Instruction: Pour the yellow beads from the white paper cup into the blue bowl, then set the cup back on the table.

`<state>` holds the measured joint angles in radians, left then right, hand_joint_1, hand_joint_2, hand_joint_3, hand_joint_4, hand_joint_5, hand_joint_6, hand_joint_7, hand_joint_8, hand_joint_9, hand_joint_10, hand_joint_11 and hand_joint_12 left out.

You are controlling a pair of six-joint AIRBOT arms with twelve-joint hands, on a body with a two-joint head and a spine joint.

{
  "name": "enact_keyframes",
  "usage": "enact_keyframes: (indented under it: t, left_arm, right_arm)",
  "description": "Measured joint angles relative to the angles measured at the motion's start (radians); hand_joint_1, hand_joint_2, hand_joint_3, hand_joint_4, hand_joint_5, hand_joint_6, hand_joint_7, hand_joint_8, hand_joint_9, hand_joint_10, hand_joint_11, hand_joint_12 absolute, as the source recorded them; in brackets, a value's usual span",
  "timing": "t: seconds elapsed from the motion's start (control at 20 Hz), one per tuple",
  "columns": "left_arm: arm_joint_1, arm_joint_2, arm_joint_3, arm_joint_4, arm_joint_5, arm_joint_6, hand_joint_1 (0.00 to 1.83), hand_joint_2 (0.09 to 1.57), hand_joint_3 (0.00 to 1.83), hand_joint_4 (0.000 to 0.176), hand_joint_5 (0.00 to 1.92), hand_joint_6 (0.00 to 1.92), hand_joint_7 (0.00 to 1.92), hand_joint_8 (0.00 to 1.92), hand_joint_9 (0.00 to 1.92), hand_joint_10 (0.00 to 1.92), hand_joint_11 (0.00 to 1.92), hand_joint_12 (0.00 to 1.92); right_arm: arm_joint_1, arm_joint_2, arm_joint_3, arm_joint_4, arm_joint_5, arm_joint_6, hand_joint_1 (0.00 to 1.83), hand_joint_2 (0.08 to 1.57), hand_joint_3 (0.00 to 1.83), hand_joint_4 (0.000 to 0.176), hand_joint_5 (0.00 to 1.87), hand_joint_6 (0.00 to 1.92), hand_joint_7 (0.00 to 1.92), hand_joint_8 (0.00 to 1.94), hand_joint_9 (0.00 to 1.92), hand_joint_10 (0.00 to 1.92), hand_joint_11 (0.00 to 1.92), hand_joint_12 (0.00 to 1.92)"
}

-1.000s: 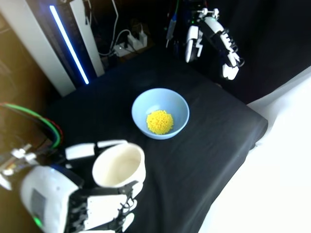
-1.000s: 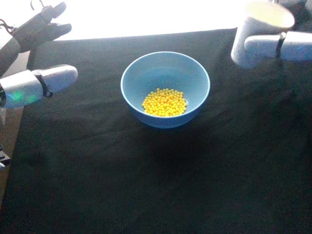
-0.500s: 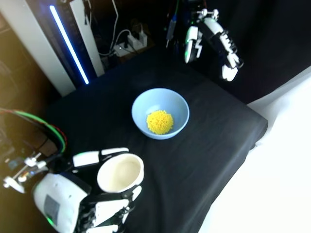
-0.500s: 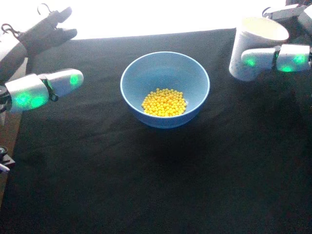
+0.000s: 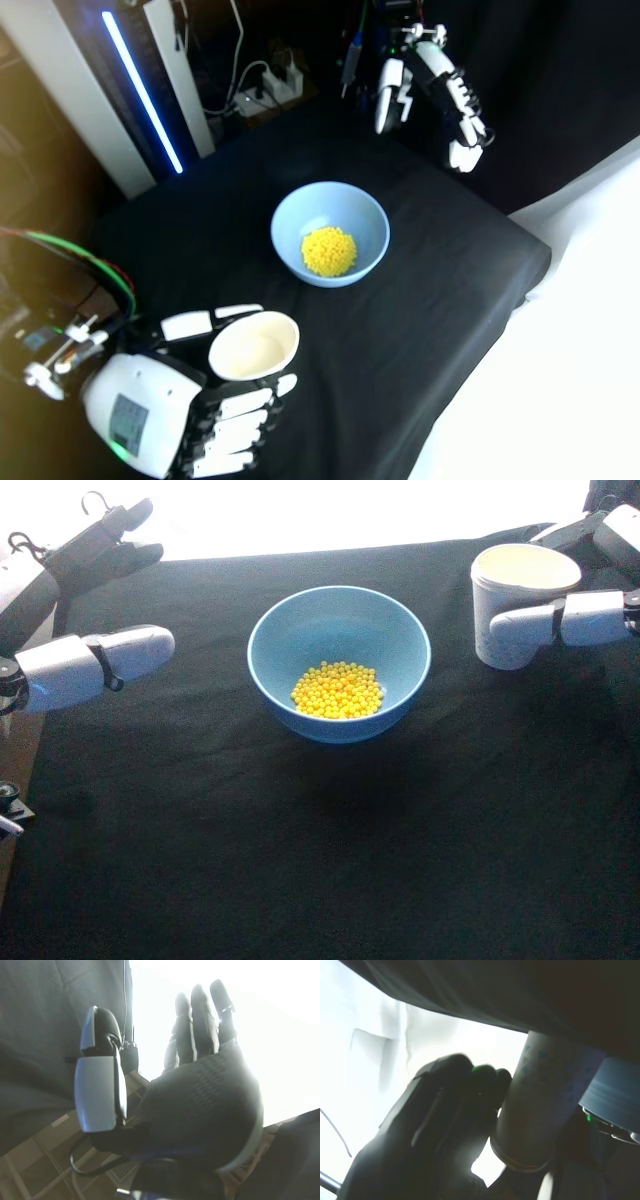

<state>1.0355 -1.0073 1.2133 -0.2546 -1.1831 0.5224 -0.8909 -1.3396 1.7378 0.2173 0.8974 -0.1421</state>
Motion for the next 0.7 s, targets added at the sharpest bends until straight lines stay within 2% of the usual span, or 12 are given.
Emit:
enact_keyframes:
  t: [0.05, 0.1, 0.15, 0.2, 0.25, 0.3, 0.4, 0.45, 0.5, 0.55, 0.6, 0.7]
  left_arm:
    - [0.0, 0.0, 0.0, -0.001, 0.0, 0.0, 0.73, 1.13, 0.0, 0.021, 0.12, 0.0, 0.4, 0.0, 0.37, 0.0, 0.0, 0.82]
    - [0.0, 0.0, 0.0, -0.002, 0.0, 0.0, 0.73, 1.14, 0.0, 0.012, 0.11, 0.0, 0.39, 0.0, 0.36, 0.0, 0.0, 0.81]
    - [0.0, 0.0, 0.0, -0.002, 0.0, -0.001, 0.73, 1.14, 0.0, 0.012, 0.11, 0.0, 0.39, 0.0, 0.36, 0.0, 0.0, 0.81]
    - [0.0, 0.0, 0.0, -0.001, 0.0, -0.003, 0.75, 1.14, 0.0, 0.012, 0.11, 0.0, 0.39, 0.0, 0.36, 0.0, 0.0, 0.79]
    - [0.0, 0.0, 0.0, -0.002, 0.0, -0.003, 0.75, 1.14, 0.0, 0.015, 0.12, 0.0, 0.4, 0.0, 0.37, 0.01, 0.0, 0.79]
    - [0.0, 0.0, 0.0, -0.001, 0.0, -0.003, 0.75, 1.14, 0.0, 0.015, 0.12, 0.0, 0.4, 0.0, 0.37, 0.01, 0.0, 0.79]
    - [0.0, 0.0, 0.0, 0.0, 0.0, -0.003, 0.74, 1.14, 0.0, 0.018, 0.12, 0.0, 0.4, 0.0, 0.38, 0.01, 0.0, 0.85]
    - [0.0, 0.0, 0.0, -0.003, 0.001, -0.003, 0.77, 1.14, 0.0, 0.025, 0.12, 0.0, 0.41, 0.0, 0.37, 0.0, 0.0, 0.85]
    - [0.0, 0.0, 0.0, -0.003, 0.0, -0.003, 0.77, 1.15, 0.0, 0.017, 0.12, 0.0, 0.41, 0.0, 0.38, 0.0, 0.0, 0.86]
    - [0.0, 0.0, 0.0, -0.001, 0.0, -0.003, 0.75, 1.15, 0.0, 0.023, 0.11, 0.0, 0.4, 0.0, 0.36, 0.0, 0.0, 0.84]
    - [0.0, 0.0, 0.0, 0.0, 0.0, -0.003, 0.76, 1.14, 0.0, 0.03, 0.11, 0.0, 0.41, 0.0, 0.36, 0.0, 0.0, 0.82]
    - [0.0, 0.0, 0.002, 0.0, 0.0, -0.003, 0.77, 1.14, 0.0, 0.03, 0.1, 0.0, 0.41, 0.0, 0.35, 0.0, 0.0, 0.79]
  right_arm:
    - [0.0, 0.0, 0.0, -0.002, 0.0, 0.001, 1.28, 1.03, 0.01, 0.0, 1.18, 0.49, 1.18, 0.81, 0.98, 0.85, 0.78, 1.27]
    - [0.0, 0.0, 0.0, -0.005, 0.0, 0.002, 1.14, 0.91, 0.0, 0.0, 0.94, 0.26, 1.04, 0.31, 0.94, 0.43, 0.71, 0.97]
    - [0.0, 0.0, -0.001, -0.008, 0.0, 0.004, 1.14, 0.91, 0.0, 0.0, 0.94, 0.26, 1.04, 0.31, 0.94, 0.43, 0.71, 0.97]
    - [0.0, 0.002, -0.001, -0.026, -0.005, 0.011, 1.13, 0.86, 0.0, 0.0, 0.84, 0.1, 1.0, 0.09, 0.95, 0.18, 0.67, 0.82]
    - [0.0, 0.002, -0.005, -0.035, -0.006, 0.015, 1.05, 0.79, 0.0, 0.0, 0.53, 0.0, 0.73, 0.0, 0.74, 0.01, 0.44, 0.6]
    - [0.0, 0.002, -0.006, -0.04, -0.006, 0.016, 1.05, 0.79, 0.0, 0.0, 0.53, 0.0, 0.73, 0.0, 0.74, 0.01, 0.44, 0.6]
    - [0.0, 0.008, -0.016, -0.051, -0.019, 0.014, 0.89, 0.68, 0.0, 0.131, 0.23, 0.0, 0.43, 0.0, 0.46, 0.0, 0.14, 0.7]
    - [0.0, 0.008, -0.018, -0.055, -0.028, 0.014, 0.85, 0.63, 0.0, 0.167, 0.1, 0.0, 0.29, 0.0, 0.31, 0.0, 0.03, 0.69]
    - [0.0, 0.01, -0.018, -0.054, -0.03, 0.014, 0.83, 0.6, 0.0, 0.174, 0.04, 0.0, 0.21, 0.0, 0.23, 0.0, 0.0, 0.64]
    - [0.0, 0.013, -0.018, -0.054, -0.03, 0.014, 0.78, 0.53, 0.0, 0.176, 0.0, 0.0, 0.09, 0.0, 0.07, 0.01, 0.0, 0.34]
    - [0.0, 0.016, -0.018, -0.054, -0.03, 0.014, 0.75, 0.5, 0.0, 0.176, 0.0, 0.0, 0.02, 0.0, 0.01, 0.0, 0.0, 0.12]
    - [0.0, 0.036, -0.029, -0.058, -0.034, 0.014, 0.74, 0.53, 0.01, 0.176, 0.0, 0.0, 0.0, 0.0, 0.0, 0.0, 0.01, 0.05]
